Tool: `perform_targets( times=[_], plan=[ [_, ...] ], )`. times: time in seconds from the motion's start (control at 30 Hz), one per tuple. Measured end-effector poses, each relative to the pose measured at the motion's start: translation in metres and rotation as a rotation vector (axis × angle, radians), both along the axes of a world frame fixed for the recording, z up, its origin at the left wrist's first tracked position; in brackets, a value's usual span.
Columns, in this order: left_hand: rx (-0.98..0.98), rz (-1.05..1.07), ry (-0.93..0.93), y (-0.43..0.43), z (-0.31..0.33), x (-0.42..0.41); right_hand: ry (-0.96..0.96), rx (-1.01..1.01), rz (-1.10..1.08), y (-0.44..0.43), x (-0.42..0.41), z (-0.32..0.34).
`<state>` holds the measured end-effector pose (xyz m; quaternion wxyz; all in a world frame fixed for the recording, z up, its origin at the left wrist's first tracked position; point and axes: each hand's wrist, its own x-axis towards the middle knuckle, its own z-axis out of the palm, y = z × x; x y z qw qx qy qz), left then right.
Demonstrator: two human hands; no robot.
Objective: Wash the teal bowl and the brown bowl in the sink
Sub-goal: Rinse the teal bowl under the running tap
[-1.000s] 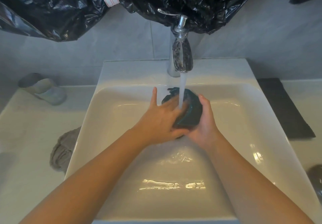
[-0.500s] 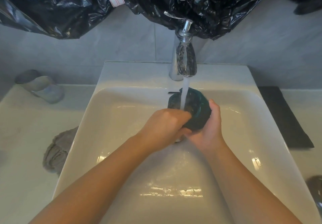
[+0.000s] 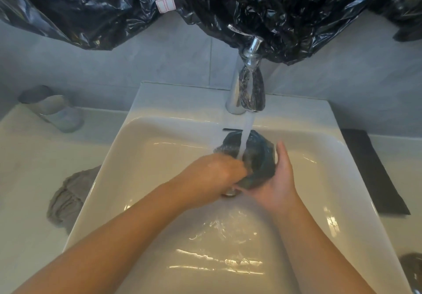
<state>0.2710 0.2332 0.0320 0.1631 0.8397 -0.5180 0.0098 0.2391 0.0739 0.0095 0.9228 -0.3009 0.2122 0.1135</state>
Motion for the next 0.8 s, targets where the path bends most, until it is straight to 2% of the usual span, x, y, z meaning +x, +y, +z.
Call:
perform_targets(
  times=[0.03,0.1,0.17,0.23,0.3,0.4,0.47,0.6,0.67,0.7,0.73,0.8],
  plan=[
    [0.03,-0.027,-0.019,0.003,0.0,0.002,0.033,-0.014,0.011,0.0,0.001,0.002],
    [0.025,0.057,0.109,0.001,0.002,-0.003,0.03,-0.092,-0.003,0.006,0.001,0.002],
    [-0.053,0.241,0.306,-0.011,0.002,-0.013,-0.028,-0.164,-0.068,0.013,0.001,0.002],
    [-0.192,0.326,0.375,-0.021,-0.001,-0.018,-0.079,-0.136,-0.14,0.017,0.0,0.001],
    [-0.221,0.227,0.305,-0.016,-0.002,-0.014,-0.085,-0.088,-0.157,0.014,0.0,0.003],
    [-0.053,0.007,0.034,0.005,-0.007,0.003,0.015,-0.007,-0.013,0.007,0.001,0.002],
    [0.009,-0.011,0.017,0.01,-0.007,0.007,0.057,-0.036,0.039,0.008,0.002,0.002],
    [-0.138,0.241,0.381,-0.009,-0.004,-0.009,-0.051,-0.093,-0.033,0.019,0.001,0.004],
    [-0.251,0.251,0.493,-0.013,-0.002,-0.015,-0.086,-0.084,-0.068,0.022,-0.001,0.007],
    [-0.269,0.212,0.468,-0.011,-0.001,-0.015,-0.096,-0.077,-0.077,0.021,-0.003,0.008],
    [-0.245,0.156,0.366,-0.006,0.0,-0.011,-0.099,-0.06,-0.079,0.021,-0.003,0.01],
    [-0.14,0.039,0.072,0.004,0.0,-0.001,-0.064,-0.017,-0.06,0.021,-0.005,0.012]
  ],
)
